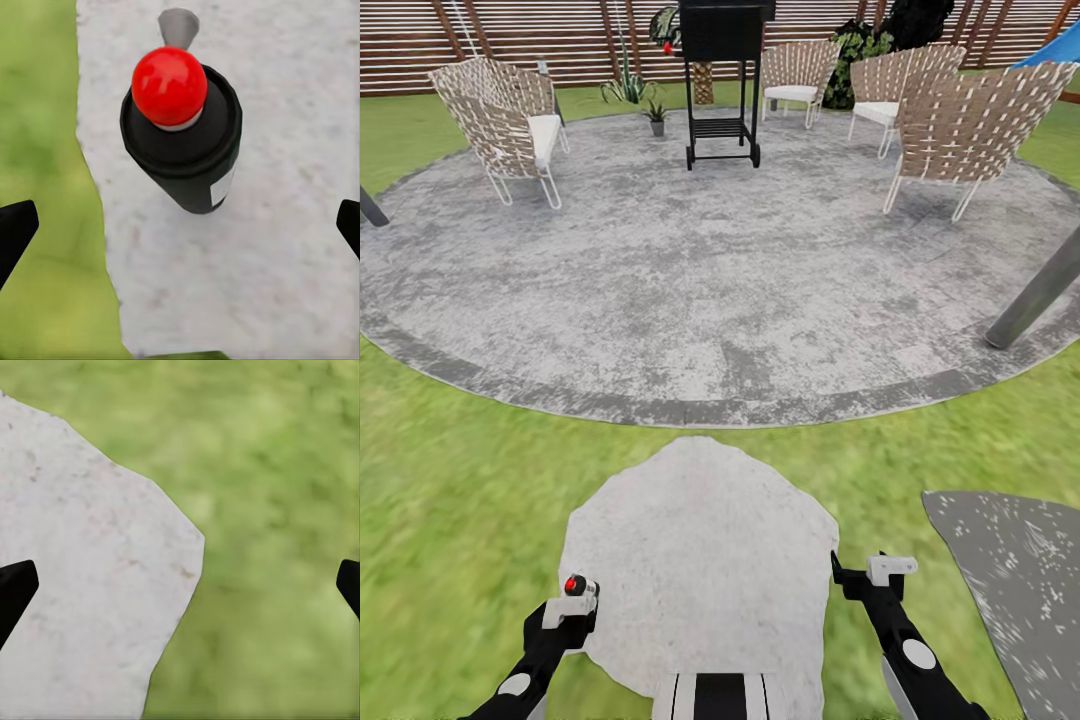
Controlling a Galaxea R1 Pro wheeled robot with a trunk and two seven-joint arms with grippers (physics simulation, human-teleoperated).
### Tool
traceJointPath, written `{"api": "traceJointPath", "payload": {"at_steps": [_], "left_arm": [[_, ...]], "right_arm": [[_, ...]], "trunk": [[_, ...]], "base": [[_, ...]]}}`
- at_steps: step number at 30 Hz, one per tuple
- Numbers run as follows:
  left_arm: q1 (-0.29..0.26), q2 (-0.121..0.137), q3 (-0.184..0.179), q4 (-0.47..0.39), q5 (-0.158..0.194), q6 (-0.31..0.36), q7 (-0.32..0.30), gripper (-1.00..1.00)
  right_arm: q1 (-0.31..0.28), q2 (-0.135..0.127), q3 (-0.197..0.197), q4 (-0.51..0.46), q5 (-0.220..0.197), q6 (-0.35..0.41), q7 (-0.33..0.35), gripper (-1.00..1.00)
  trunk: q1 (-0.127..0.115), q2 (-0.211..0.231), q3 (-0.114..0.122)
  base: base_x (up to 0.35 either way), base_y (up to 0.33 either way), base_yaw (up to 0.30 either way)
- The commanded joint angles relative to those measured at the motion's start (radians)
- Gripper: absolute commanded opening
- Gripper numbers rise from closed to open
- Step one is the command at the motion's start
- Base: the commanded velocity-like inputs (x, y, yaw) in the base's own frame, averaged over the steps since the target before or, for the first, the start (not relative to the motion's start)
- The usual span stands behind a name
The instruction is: Pick up the pesticide atomizer in the garden and spray insectifuge to fully cover both potted plants in the garden.
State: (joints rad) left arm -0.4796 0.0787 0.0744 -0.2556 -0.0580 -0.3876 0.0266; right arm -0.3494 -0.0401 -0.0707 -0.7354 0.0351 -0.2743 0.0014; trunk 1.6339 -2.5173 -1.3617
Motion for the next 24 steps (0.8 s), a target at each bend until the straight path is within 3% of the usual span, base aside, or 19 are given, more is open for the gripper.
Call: {"api": "traceJointPath", "payload": {"at_steps": [1, 24], "left_arm": [[-0.001, 0.000, 0.005, 0.001, -0.006, -0.004, 0.001, 1.00], [0.001, 0.000, 0.006, -0.003, -0.005, -0.007, 0.001, 1.00]], "right_arm": [[0.000, 0.000, -0.001, 0.001, 0.004, -0.003, 0.000, 1.00], [0.000, 0.000, -0.001, 0.001, 0.003, -0.003, 0.000, 1.00]], "trunk": [[0.000, 0.000, -0.001], [0.000, 0.000, -0.004]], "base": [[0.000, 0.000, 0.000], [0.031, 0.000, 0.000]]}}
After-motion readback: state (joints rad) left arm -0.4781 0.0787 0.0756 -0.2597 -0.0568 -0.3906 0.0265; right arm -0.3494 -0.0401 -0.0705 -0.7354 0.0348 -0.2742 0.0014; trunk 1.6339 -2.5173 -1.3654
